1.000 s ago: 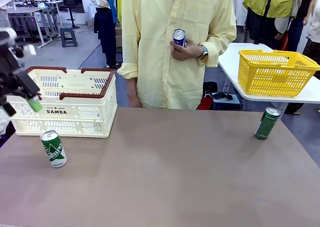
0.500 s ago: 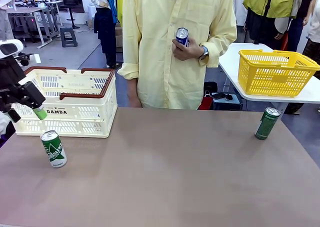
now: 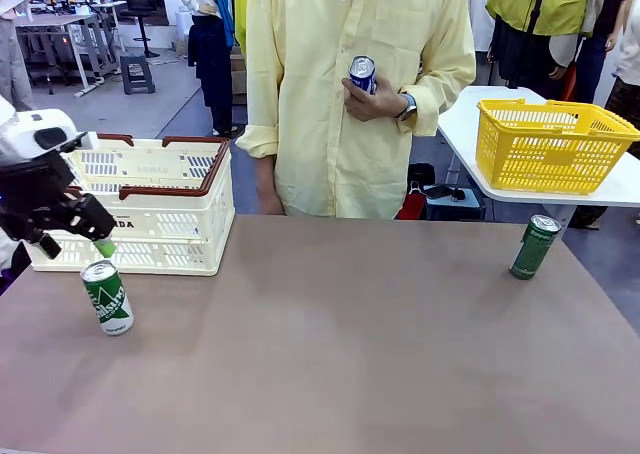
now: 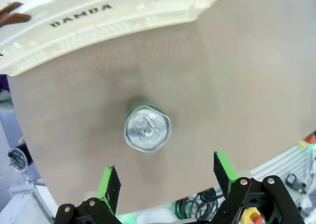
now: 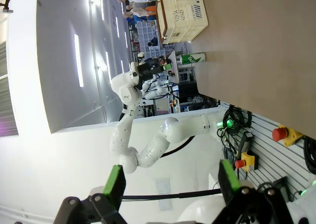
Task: Place the drinks into the Shopping basket.
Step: Pick up one drink and place it into the Shopping basket.
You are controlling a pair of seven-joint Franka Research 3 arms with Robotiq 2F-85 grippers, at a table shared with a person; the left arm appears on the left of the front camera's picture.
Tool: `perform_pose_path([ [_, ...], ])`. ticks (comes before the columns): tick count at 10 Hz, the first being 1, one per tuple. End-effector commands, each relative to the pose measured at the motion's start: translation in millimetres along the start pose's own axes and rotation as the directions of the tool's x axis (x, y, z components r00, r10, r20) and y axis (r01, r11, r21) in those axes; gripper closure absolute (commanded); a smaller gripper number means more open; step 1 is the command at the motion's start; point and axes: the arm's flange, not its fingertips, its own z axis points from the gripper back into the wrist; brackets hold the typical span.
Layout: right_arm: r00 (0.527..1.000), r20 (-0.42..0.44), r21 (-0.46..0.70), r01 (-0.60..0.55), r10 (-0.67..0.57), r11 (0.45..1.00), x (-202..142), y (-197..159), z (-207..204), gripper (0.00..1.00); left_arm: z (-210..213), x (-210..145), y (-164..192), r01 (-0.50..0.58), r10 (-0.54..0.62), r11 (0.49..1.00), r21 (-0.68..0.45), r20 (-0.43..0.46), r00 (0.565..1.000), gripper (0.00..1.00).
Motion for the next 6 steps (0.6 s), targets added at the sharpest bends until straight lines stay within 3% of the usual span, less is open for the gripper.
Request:
perform_pose_path([
  [1, 1.0, -0.002, 0.002, -0.007, 0.007, 1.0, -0.2, 2.1, 1.5, 0.0, -43.9, -22.5, -7.5, -0.034, 0.033, 0.997, 0.065, 0.015, 0.999, 0.0],
  [6, 1.0, -0.002, 0.002, -0.007, 0.007, 1.0, -0.2, 2.1, 1.5, 0.0, -83.1, -14.3, -10.7, -0.036, 0.048, 0.992, 0.122, -0.101, 0.994, 0.0],
])
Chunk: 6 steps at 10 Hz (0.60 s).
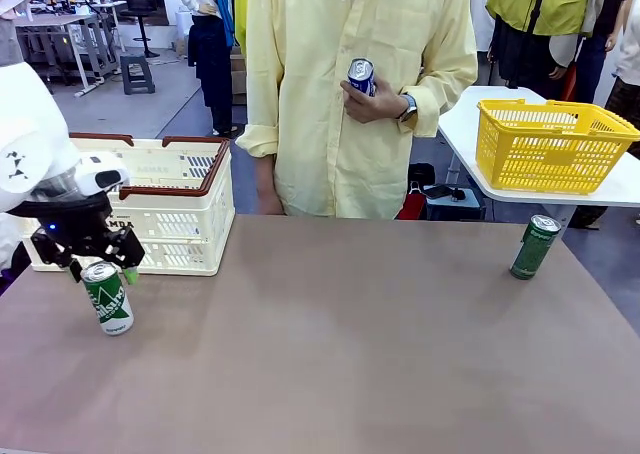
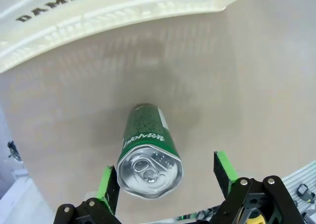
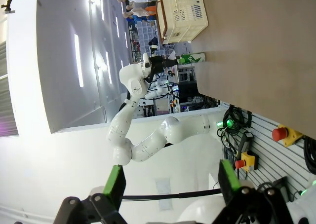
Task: Place the drinks into the Shopping basket.
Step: Pick up one drink and place it into the Shopping basket.
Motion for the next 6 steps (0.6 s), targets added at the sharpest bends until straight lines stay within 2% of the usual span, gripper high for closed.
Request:
perform_pose_path([
  [1, 1.0, -0.002, 0.002, -0.007, 0.007, 1.0, -0.2, 2.1, 1.5, 0.0, -22.0, -27.2, 0.2, -0.02, 0.02, 0.999, 0.042, -0.006, 1.0, 0.0],
  [6, 1.0, -0.002, 0.002, -0.007, 0.007, 1.0, -0.2, 2.1, 1.5, 0.0, -32.3, -23.6, 2.9, -0.03, 0.028, 0.996, 0.082, 0.029, 0.999, 0.0],
])
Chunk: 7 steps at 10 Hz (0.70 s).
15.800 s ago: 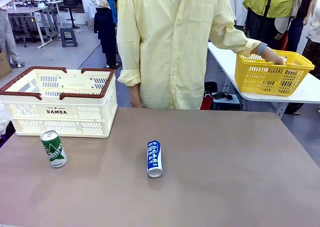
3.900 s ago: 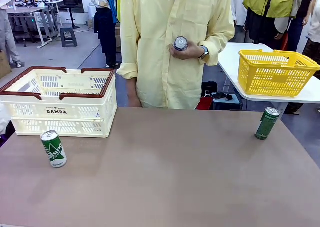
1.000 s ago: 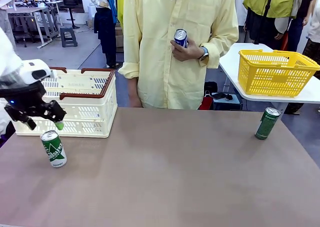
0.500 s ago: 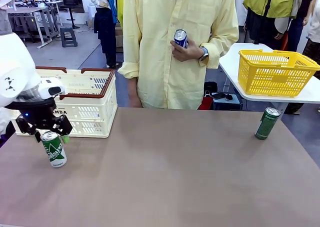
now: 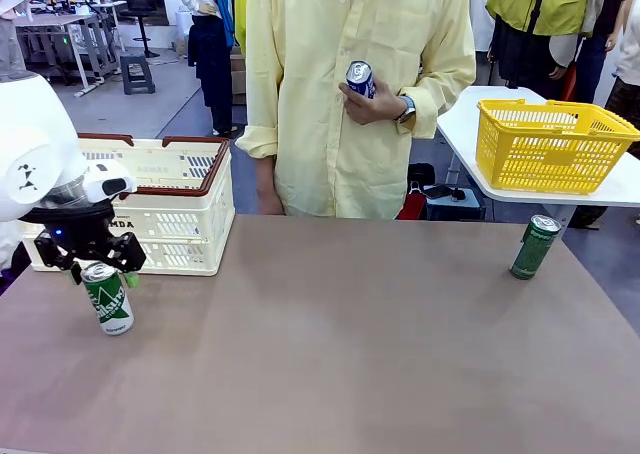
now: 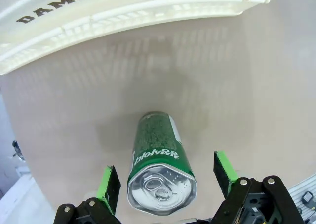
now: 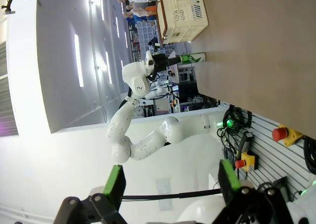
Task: Place the drinks into the Shopping basket.
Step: Pick up one drink and place it into the Shopping basket.
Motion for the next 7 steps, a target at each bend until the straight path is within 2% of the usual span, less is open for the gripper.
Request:
perform_pose_path([
  [1, 1.0, -0.002, 0.002, -0.007, 0.007, 1.0, -0.2, 2.1, 1.5, 0.0, -18.9, -31.8, 0.6, -0.017, 0.017, 0.999, 0.045, 0.006, 1.0, 0.28],
  [2, 1.0, -0.002, 0.002, -0.007, 0.007, 1.0, -0.2, 2.1, 1.5, 0.0, -19.3, -30.9, 1.2, -0.014, 0.014, 0.999, 0.05, -0.011, 1.0, 0.61],
  [3, 1.0, -0.002, 0.002, -0.007, 0.007, 1.0, -0.2, 2.1, 1.5, 0.0, -19.6, -31.0, 1.6, -0.012, 0.013, 0.999, 0.048, -0.016, 1.0, 1.0],
  [7, 1.0, -0.002, 0.002, -0.007, 0.007, 1.0, -0.2, 2.1, 1.5, 0.0, -19.9, -29.8, 1.0, -0.009, 0.01, 0.998, 0.059, -0.019, 1.0, 1.0],
])
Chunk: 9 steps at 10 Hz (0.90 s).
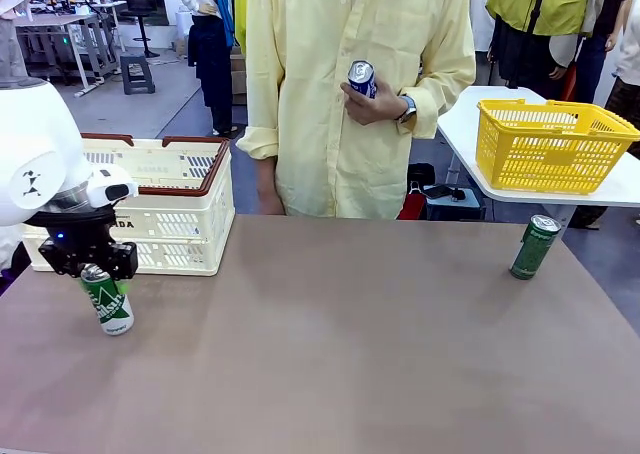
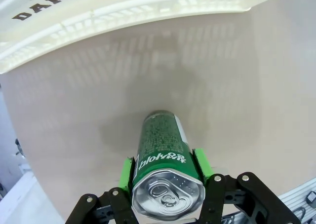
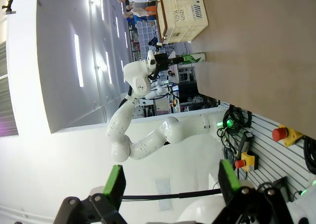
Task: Place the drinks into the Shopping basket.
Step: Pick up one drink and place it into the Shopping basket.
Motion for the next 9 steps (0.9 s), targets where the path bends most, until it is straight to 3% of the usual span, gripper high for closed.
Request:
perform_pose_path([
  [1, 1.0, -0.002, 0.002, -0.007, 0.007, 1.0, -0.2, 2.1, 1.5, 0.0, -1.0, -29.4, 5.7, -0.02, 0.019, 0.999, 0.038, 0.004, 1.0, 1.0],
  [2, 1.0, -0.002, 0.002, -0.007, 0.007, 1.0, -0.2, 2.1, 1.5, 0.0, 32.2, -26.8, 18.9, 0.003, -0.003, 1.0, -0.016, 0.024, 1.0, 1.0],
  [4, 1.0, -0.002, 0.002, -0.007, 0.007, 1.0, -0.2, 2.1, 1.5, 0.0, 139.3, -8.1, 63.3, 0.046, -0.03, 0.992, -0.121, 0.136, 0.99, 1.0],
  [6, 1.0, -0.002, 0.002, -0.007, 0.007, 1.0, -0.2, 2.1, 1.5, 0.0, 224.5, 25.0, 116.7, 0.0, 0.073, 0.973, -0.231, 0.307, 0.949, 1.0],
  [7, 1.0, -0.002, 0.002, -0.007, 0.007, 1.0, -0.2, 2.1, 1.5, 0.0, 250.2, 34.6, 129.8, -0.01, 0.13, 0.956, -0.295, 0.39, 0.911, 1.0],
  [8, 1.0, -0.002, 0.002, -0.007, 0.007, 1.0, -0.2, 2.1, 1.5, 0.0, 265.0, 39.8, 140.1, -0.058, 0.236, 0.94, -0.336, 0.518, 0.822, 1.0],
  [9, 1.0, -0.002, 0.002, -0.007, 0.007, 1.0, -0.2, 2.1, 1.5, 0.0, 263.0, 43.0, 140.8, -0.051, 0.245, 0.935, -0.351, 0.533, 0.81, 1.0],
])
